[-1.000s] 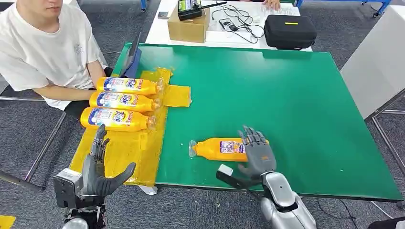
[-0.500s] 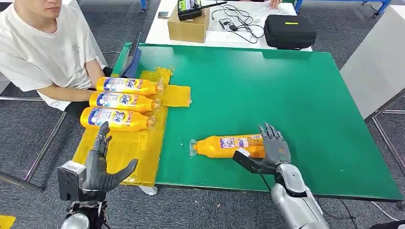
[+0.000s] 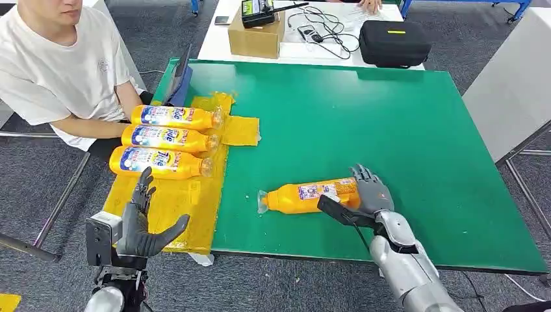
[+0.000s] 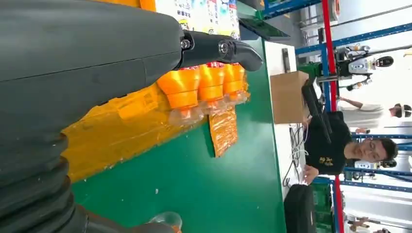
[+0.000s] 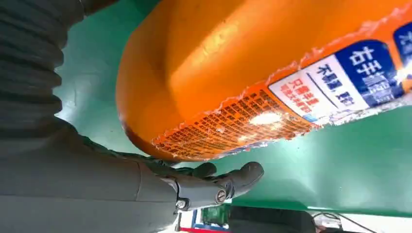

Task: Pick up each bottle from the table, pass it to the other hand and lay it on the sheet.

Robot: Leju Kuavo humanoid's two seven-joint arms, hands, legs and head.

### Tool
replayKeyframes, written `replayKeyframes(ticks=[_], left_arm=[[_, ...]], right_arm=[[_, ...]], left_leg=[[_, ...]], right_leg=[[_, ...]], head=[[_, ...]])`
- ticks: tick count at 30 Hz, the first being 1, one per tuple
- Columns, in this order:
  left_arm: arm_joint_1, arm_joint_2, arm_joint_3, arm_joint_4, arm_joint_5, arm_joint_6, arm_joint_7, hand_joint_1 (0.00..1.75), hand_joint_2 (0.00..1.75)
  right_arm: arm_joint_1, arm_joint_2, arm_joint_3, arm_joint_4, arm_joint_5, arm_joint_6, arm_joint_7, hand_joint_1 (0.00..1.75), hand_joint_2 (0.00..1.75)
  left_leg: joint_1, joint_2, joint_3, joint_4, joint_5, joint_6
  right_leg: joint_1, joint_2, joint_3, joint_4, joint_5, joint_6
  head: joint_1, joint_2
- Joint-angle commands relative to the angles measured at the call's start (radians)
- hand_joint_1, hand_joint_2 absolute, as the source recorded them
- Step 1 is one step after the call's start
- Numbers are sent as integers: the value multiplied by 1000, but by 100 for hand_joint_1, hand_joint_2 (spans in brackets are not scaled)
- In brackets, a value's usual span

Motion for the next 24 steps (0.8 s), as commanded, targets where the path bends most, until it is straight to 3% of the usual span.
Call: replayKeyframes(ticks=[1, 7, 17, 24], left_arm=[[-69, 34, -51, 85, 1, -3, 0, 0, 175], [-97, 42, -76, 117, 18, -8, -9, 0, 175], [-97, 42, -76, 117, 18, -8, -9, 0, 175], [-84, 47, -84, 110, 52, -13, -18, 0, 175]], right_arm=[[-39, 41, 80, 56, 22, -113, -77, 0, 175], [-39, 41, 162, 56, 34, -121, -175, 0, 175], [-39, 41, 162, 56, 34, -121, -175, 0, 175], [-90, 34, 194, 217, -21, 4, -155, 0, 175]], left_leg=[[0, 1, 1, 0, 0, -1], [1, 0, 1, 0, 0, -1], [1, 0, 1, 0, 0, -1], [1, 0, 2, 0, 0, -2]], right_leg=[[1, 0, 1, 0, 0, -2], [1, -1, 1, 0, 0, -2], [1, 0, 1, 0, 0, -2], [1, -1, 2, -1, 0, -3]], head=[[0, 0], [0, 0], [0, 0], [0, 0]])
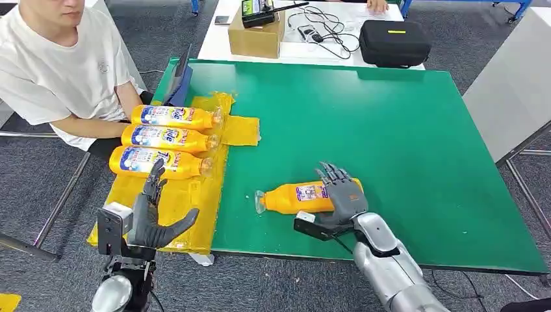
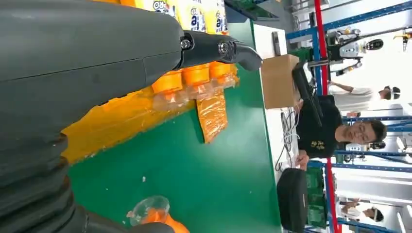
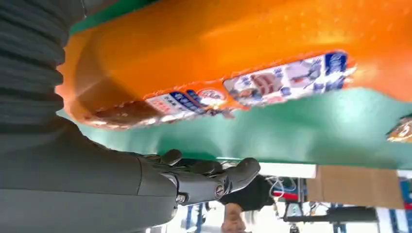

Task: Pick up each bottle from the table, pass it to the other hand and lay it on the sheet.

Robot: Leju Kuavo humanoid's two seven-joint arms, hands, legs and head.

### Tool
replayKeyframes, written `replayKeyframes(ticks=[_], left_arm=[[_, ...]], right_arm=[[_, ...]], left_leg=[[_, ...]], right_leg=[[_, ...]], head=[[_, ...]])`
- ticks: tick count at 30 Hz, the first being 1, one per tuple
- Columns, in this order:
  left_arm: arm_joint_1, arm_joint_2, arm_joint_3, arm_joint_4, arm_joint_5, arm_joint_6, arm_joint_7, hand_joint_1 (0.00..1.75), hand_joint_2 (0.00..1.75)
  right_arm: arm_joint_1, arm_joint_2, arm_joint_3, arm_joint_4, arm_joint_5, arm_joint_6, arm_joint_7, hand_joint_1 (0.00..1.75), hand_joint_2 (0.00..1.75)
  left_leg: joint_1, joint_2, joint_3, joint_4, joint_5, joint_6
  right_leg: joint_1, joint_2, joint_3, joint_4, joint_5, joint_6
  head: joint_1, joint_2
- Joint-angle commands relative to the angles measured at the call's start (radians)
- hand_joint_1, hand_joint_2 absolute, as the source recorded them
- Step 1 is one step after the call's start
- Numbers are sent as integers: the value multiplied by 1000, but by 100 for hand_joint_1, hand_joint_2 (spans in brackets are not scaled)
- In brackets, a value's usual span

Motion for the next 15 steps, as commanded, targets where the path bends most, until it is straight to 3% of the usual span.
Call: replayKeyframes(ticks=[1, 7, 14, 15], left_arm=[[-12, 28, -25, 57, 29, -6, -9, 0, 175], [7, 6, -2, 49, 15, 19, -9, 0, 175], [5, 5, 3, 49, -4, 11, -3, 0, 175], [-3, 5, 3, 57, -5, 10, -3, 0, 175]], right_arm=[[-93, -12, 53, 226, -65, 107, 33, 0, 175], [-145, 18, 34, 355, -62, 222, 256, 0, 175], [-161, 19, 40, 345, -56, 290, 309, 0, 175], [-165, 12, 40, 348, -58, 301, 309, 91, 175]], left_leg=[[1, 1, 2, 0, 0, -1], [1, 2, 4, -1, 1, -1], [1, 0, 9, -1, 1, 0], [2, 0, 8, -1, 2, 0]], right_leg=[[1, 0, 2, -1, 0, -2], [2, 0, 4, -2, 1, -2], [1, -1, 8, -2, 2, 0], [2, -2, 7, -3, 3, -1]], head=[[0, 0], [0, 0], [0, 0], [0, 0]])
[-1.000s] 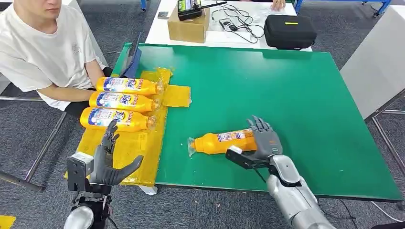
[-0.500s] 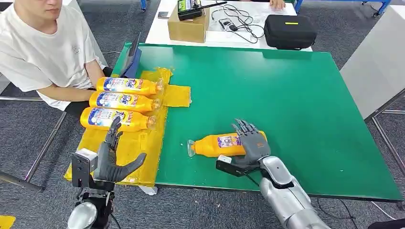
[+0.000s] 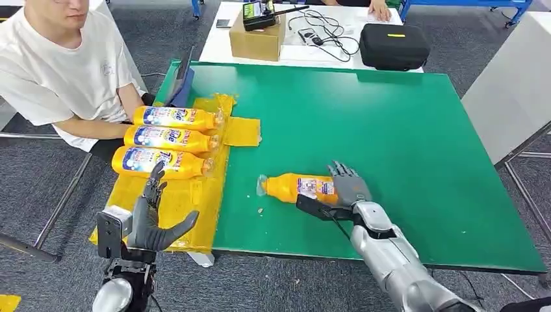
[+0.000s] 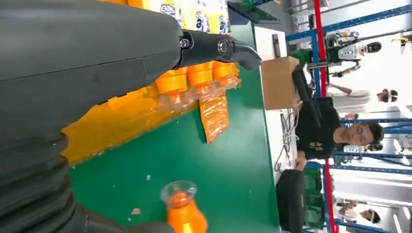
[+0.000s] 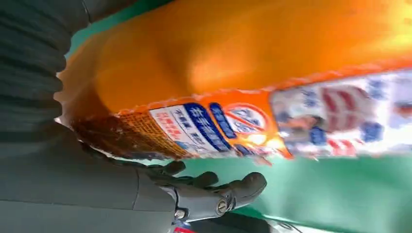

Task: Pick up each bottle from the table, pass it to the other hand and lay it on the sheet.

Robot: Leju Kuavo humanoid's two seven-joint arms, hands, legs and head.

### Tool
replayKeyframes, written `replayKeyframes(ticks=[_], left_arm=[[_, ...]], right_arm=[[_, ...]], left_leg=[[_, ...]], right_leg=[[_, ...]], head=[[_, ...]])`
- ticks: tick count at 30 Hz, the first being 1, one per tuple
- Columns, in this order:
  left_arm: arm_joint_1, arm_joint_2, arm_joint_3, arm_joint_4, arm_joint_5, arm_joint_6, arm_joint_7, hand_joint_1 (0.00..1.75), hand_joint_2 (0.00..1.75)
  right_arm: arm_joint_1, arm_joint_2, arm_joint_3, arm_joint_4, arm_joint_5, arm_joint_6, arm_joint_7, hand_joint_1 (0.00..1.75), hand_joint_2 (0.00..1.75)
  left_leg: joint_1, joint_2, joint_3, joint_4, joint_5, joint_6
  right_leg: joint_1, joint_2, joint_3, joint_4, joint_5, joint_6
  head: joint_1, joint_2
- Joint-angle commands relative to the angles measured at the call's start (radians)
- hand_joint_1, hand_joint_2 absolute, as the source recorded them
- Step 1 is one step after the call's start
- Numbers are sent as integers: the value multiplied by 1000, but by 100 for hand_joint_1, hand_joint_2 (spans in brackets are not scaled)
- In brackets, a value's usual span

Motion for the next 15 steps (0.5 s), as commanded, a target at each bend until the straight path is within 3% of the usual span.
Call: replayKeyframes(ticks=[1, 2, 10, 15], left_arm=[[-26, 1, 6, 57, -13, -8, 6, 0, 175], [-31, 2, 5, 61, -14, -9, 6, 0, 175], [-55, 10, -5, 90, -14, -13, 6, 0, 175], [-79, 27, -33, 108, 1, -24, 2, 0, 175]], right_arm=[[-26, -7, 23, 139, -10, 92, 26, 157, 175], [-30, -12, 21, 146, -13, 104, 28, 175, 175], [-48, -21, 14, 158, -47, 152, -19, 175, 175], [-20, -13, -48, 145, -168, 123, -176, 175, 175]], left_leg=[[1, -1, 0, -1, 2, -1], [2, -2, -1, -1, 3, -1], [1, -4, 3, -1, 3, 0], [3, -5, 3, -2, 3, -1]], right_leg=[[1, -2, 1, -2, 2, -1], [3, -3, 0, -2, 3, -2], [2, -4, 2, -2, 2, -1], [3, -5, 6, -4, 2, -2]], head=[[0, 0], [0, 0], [0, 0], [0, 0]])
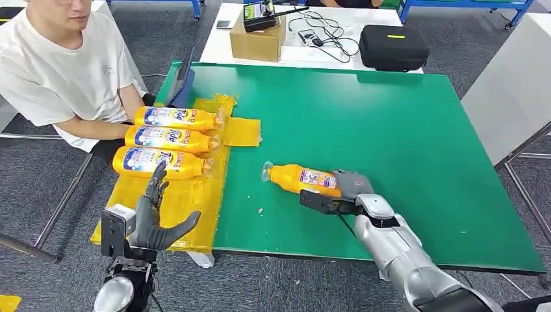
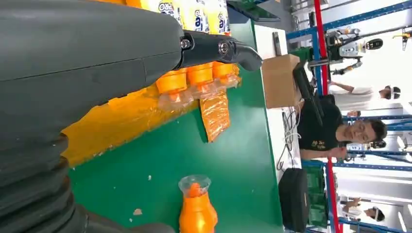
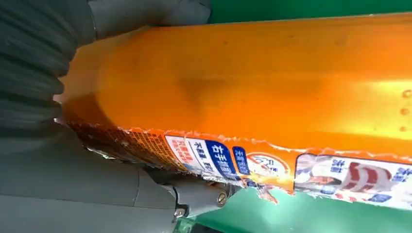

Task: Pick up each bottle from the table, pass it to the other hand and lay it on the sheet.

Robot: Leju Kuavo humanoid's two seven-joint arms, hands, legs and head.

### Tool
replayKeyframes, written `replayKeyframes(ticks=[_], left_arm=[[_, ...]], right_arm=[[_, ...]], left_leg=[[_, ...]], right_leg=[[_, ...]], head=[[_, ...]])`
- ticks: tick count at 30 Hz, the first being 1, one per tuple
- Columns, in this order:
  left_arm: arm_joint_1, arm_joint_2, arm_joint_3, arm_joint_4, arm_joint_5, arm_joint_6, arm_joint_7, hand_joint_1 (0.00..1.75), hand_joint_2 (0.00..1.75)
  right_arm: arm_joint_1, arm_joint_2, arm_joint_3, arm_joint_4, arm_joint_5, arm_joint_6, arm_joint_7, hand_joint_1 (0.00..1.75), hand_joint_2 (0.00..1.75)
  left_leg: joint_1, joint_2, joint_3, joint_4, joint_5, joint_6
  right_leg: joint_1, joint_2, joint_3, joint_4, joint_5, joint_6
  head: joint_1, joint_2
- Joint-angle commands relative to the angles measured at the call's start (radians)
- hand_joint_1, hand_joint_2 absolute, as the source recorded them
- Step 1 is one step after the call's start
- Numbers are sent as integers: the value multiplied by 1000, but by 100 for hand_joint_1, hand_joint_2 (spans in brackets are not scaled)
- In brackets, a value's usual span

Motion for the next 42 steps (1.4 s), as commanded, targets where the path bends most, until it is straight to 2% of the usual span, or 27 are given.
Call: replayKeyframes(ticks=[1, 4, 6, 9, 11, 13, 14, 17, 19, 20, 22, 23, 26, 31, 32, 35, 42], left_arm=[[-64, 29, -37, 94, 17, -10, -1, 0, 175], [-68, 35, -41, 99, 32, -3, -6, 0, 175], [-68, 35, -41, 99, 32, -3, -6, 0, 175], [-49, 21, -26, 96, 91, 2, 3, 0, 175], [-23, -9, -18, 105, 169, -7, 36, 0, 175], [-14, -7, -37, 113, 174, 0, 27, 0, 175], [-4, -40, -16, 123, 223, 27, 46, 0, 175], [-4, -40, -16, 123, 223, 27, 46, 0, 175], [11, -69, -25, 126, 266, 50, 42, 0, 175], [37, -47, -132, 153, 373, -53, 46, 0, 175], [38, -45, -142, 158, 373, -53, 45, 0, 175], [45, -9, -254, 183, 343, -95, -4, 0, 175], [41, 8, -309, 131, 333, -106, -73, 0, 175], [40, 24, -322, 45, 330, -110, -79, 0, 175], [44, 9, -327, 27, 265, -74, -130, 0, 175], [48, -33, -326, 11, 314, -50, -132, 0, 175], [43, -56, -306, 28, 353, -11, -119, 0, 175]], right_arm=[[56, -7, -71, 77, -152, 7, -181, 175, 175], [71, -7, -93, 58, -215, -13, -272, 175, 175], [71, -7, -93, 58, -215, -13, -272, 175, 175], [119, 10, -139, -43, -320, -83, -419, 175, 175], [164, 25, -164, -142, -376, -120, -466, 175, 175], [185, 20, -146, -201, -385, -114, -438, 175, 175], [203, 24, -158, -242, -401, -155, -455, 175, 175], [203, 24, -158, -242, -401, -155, -455, 175, 175], [231, 29, -168, -315, -428, -189, -481, 175, 175], [272, 39, -173, -453, -481, -248, -536, 175, 175], [273, 38, -168, -461, -482, -247, -536, 175, 175], [293, 42, -153, -529, -510, -247, -562, 175, 175], [302, 40, -106, -557, -511, -207, -571, 175, 175], [296, 47, -63, -538, -506, -188, -576, 175, 175], [301, 52, -47, -543, -506, -185, -584, 175, 175], [327, 71, 1, -568, -540, -127, -598, 175, 175], [352, 88, 63, -589, -524, -126, -598, 175, 175]], left_leg=[[2, -4, 0, -2, 1, -2], [2, -3, 1, -2, 1, -2], [3, -2, 0, -2, 1, -2], [2, 1, 0, -2, 1, -3], [2, 3, 1, -1, 0, -2], [2, 4, 0, -2, 0, -2], [1, 4, -1, -1, 0, -2], [2, 4, -1, -1, 0, -2], [1, 4, -1, -1, -1, -2], [1, 5, -2, -1, -1, -2], [0, 1, -7, 0, 0, -1], [1, 2, -8, 0, -1, -1], [0, 1, -10, 0, 0, -1], [1, 1, -13, 1, -1, -2], [1, 2, -13, 0, -1, -2], [1, 2, -13, 0, -1, -1], [2, 3, -12, 1, -1, -2]], right_leg=[[2, -5, 2, -3, 0, -3], [2, -4, 2, -3, 0, -3], [3, -4, 2, -3, 1, -3], [3, 0, 0, -3, 1, -3], [2, 1, 1, -2, 1, -2], [2, 2, -1, -2, 1, -3], [1, 3, -1, -1, 1, -2], [2, 3, -1, -1, 1, -3], [1, 3, -2, 0, 0, -2], [2, 3, -2, 0, 0, -2], [0, 1, -6, 0, 0, -1], [1, 1, -6, 0, -1, -2], [0, 1, -9, 0, 0, -1], [1, 1, -11, 0, 0, -2], [1, 2, -11, 0, 0, -2], [1, 2, -12, 0, 0, -1], [2, 2, -10, 0, -1, -2]], head=[[0, 0], [0, 0], [0, 0], [0, 0], [0, 0], [0, 0], [0, 0], [0, 0], [0, 0], [0, 0], [0, 0], [0, 0], [0, 0], [0, 0], [0, 0], [0, 0], [0, 0]])
